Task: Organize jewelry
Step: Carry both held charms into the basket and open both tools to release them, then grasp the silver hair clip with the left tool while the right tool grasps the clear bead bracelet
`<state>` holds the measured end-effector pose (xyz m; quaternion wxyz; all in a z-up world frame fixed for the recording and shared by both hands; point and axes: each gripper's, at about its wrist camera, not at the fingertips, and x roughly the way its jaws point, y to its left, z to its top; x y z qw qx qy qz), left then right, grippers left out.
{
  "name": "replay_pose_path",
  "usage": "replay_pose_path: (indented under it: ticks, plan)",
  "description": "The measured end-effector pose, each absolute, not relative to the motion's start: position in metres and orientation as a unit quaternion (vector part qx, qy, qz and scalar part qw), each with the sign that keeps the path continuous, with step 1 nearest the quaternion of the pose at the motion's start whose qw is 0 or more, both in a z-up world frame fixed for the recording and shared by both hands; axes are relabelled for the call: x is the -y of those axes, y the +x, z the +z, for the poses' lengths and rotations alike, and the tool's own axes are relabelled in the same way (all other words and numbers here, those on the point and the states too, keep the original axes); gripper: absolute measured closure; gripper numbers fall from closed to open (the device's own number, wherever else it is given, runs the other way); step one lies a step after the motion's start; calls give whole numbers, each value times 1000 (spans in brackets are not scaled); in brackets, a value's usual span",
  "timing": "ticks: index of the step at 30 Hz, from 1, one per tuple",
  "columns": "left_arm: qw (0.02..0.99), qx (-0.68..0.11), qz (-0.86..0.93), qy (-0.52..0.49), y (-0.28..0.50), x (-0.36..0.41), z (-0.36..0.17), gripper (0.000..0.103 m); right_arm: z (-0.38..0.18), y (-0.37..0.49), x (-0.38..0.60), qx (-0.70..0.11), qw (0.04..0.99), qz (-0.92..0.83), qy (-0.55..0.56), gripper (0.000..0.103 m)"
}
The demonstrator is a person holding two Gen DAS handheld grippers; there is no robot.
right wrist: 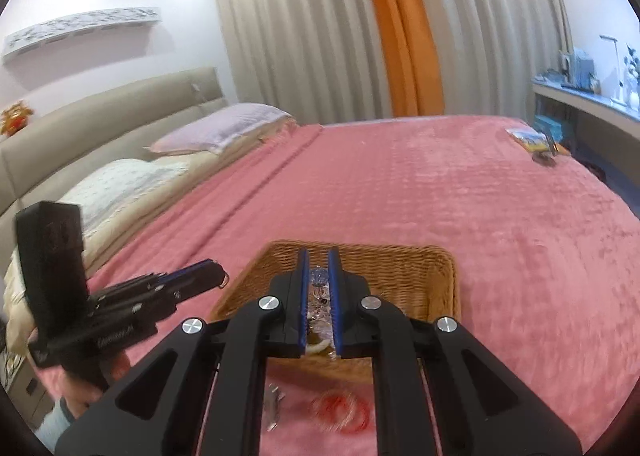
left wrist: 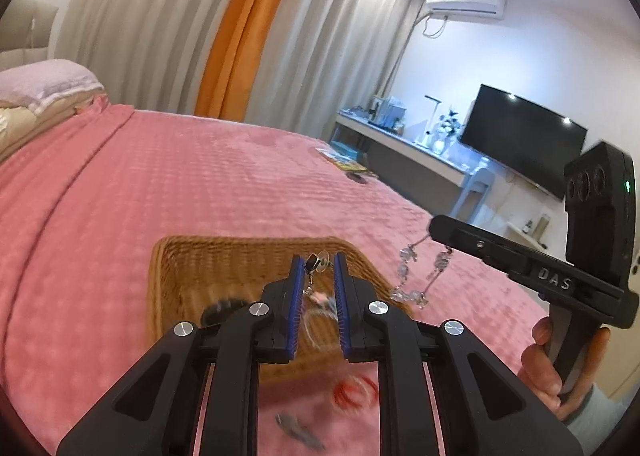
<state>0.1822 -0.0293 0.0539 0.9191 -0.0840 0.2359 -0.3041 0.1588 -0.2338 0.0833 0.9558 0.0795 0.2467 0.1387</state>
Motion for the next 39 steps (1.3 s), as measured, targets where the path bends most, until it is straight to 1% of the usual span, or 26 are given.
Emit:
replay_pose_path:
  ticks: [3, 7, 11, 13, 14, 15, 16, 17, 18, 20, 25, 28, 34, 39]
  plan:
    - [924, -247, -283, -70, 208, 45, 37, 90, 64, 194, 236, -276, 950, 121, 78, 95]
    - [925, -269, -264, -51, 228, 52, 13, 90, 24, 234, 243, -330, 935, 95, 86, 95]
    - [921, -284, -259, -58, 238, 47, 0, 90, -9, 248, 261, -365, 915, 93, 147, 95]
    - [921, -290, -256, -54, 240, 48, -2, 89, -19, 252, 263, -373, 912, 81, 147, 95]
    - [921, -292, -255, -52, 240, 49, -3, 88, -23, 253, 264, -377, 911, 79, 146, 95]
    - [920, -292, -255, -51, 240, 49, -3, 83, -26, 254, 263, -386, 906, 85, 148, 93]
    - [920, -293, -256, -49, 237, 48, -3, 63, -28, 255, 263, -395, 901, 95, 151, 91]
    - [922, -287, -256, -49, 234, 48, -1, 55, -29, 254, 263, -401, 897, 103, 154, 82]
    - [924, -279, -257, -46, 231, 48, 2, 55, -28, 250, 263, -401, 897, 103, 153, 69]
    - [924, -271, -264, -48, 223, 43, 10, 55, -23, 244, 265, -393, 901, 102, 149, 53]
    - [929, -249, -269, -54, 189, 28, 35, 55, 8, 202, 273, -360, 913, 119, 152, 53]
    - [930, -242, -270, -58, 147, 15, 32, 53, 19, 160, 278, -340, 921, 124, 145, 53]
    - [926, -276, -242, -82, 93, -1, -3, 53, -4, 94, 292, -343, 914, 134, 171, 53]
    - [918, -306, -229, -102, 69, -7, -24, 53, -29, 64, 296, -357, 910, 125, 169, 53]
